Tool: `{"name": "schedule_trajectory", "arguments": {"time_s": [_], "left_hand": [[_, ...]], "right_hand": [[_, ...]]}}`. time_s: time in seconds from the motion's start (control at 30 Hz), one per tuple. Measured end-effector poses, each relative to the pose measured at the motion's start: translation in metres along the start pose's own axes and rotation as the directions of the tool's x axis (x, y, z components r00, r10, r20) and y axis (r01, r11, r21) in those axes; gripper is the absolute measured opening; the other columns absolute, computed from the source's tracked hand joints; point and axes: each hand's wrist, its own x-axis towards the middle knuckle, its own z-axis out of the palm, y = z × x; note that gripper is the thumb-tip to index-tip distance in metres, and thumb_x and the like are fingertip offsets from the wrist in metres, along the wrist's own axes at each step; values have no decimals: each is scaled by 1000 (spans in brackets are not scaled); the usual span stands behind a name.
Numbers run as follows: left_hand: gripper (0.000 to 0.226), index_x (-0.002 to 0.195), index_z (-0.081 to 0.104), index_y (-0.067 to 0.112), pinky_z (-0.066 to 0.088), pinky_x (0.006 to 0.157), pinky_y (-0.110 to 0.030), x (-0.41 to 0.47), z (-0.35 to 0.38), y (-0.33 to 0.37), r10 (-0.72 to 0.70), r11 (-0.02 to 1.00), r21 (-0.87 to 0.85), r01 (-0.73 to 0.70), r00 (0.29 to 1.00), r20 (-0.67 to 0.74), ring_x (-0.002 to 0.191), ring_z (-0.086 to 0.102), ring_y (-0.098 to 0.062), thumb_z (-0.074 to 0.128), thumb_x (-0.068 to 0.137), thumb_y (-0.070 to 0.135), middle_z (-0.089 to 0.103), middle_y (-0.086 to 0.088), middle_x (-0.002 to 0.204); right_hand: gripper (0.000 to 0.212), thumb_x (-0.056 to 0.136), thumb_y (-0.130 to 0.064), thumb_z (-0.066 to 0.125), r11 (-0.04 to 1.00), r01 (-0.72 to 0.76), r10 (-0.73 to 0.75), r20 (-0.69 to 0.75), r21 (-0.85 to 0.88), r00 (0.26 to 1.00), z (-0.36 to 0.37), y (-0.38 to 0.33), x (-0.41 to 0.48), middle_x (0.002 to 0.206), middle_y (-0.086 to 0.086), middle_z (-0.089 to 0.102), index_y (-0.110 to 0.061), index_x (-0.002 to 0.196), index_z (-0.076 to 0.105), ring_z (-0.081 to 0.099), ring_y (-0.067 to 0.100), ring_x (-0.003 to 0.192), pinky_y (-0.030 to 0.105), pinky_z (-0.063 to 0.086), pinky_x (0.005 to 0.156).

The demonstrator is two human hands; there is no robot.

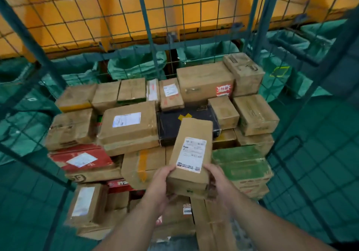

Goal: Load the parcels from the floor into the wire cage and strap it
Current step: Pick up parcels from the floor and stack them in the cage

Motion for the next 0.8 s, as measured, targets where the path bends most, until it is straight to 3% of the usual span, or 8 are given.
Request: {"name": "schedule_trajectory", "arguments": {"time_s": [0.1,0.17,0.27,0.37,0.5,0.63,0.8], "left_hand": [[41,120,66,19,56,86,-42,10,-7,42,2,997,80,-6,999,45,111,63,-28,67,88,44,71,-10,119],[42,118,68,18,52,77,-37,16,-11,68,-6,985,171,-10,996,93,105,64,-26,67,87,46,73,-10,117],[45,116,70,19,52,94,-44,24,-7,97,89,987,130,-95,995,55,108,65,-28,71,86,53,75,-10,114],[44,109,63,27,47,107,-51,27,7,116,87,996,2,-88,996,11,110,63,-31,70,85,63,67,-7,118],[76,134,51,30,56,95,-51,40,23,112,28,991,133,-32,999,29,100,66,-28,77,74,70,66,-4,117],[64,130,56,26,61,89,-46,71,37,114,25,999,38,-24,999,-46,99,72,-28,74,82,63,70,-7,114],[28,116,59,21,53,105,-40,110,41,137,61,989,-131,-75,992,-108,103,70,-22,69,97,39,69,-3,104]], "right_hand": [[72,82,-64,70,989,-28,37,-56,143,998,-4,-19,23,124,3,65,-30,142,48,64,25,105,42,55,80],[72,81,-61,74,970,-41,62,-76,241,995,-8,-28,34,123,8,63,-25,140,50,64,27,103,43,57,75],[87,72,-59,84,937,8,10,-51,349,999,-2,-40,46,131,14,62,-25,142,45,69,34,110,51,62,81],[100,65,-54,92,868,108,-29,-167,485,986,11,-51,61,134,14,62,-26,147,41,67,38,112,56,61,81],[121,47,-57,100,809,195,-60,-252,555,966,26,-70,94,135,9,64,-30,149,40,68,36,114,59,59,88],[94,72,-46,90,810,261,-68,-358,525,931,47,-88,120,130,9,59,-29,143,30,63,33,118,56,56,96],[93,67,-49,93,813,273,-21,-442,514,897,74,-110,173,134,6,51,-31,134,31,57,27,119,48,60,92]]}}
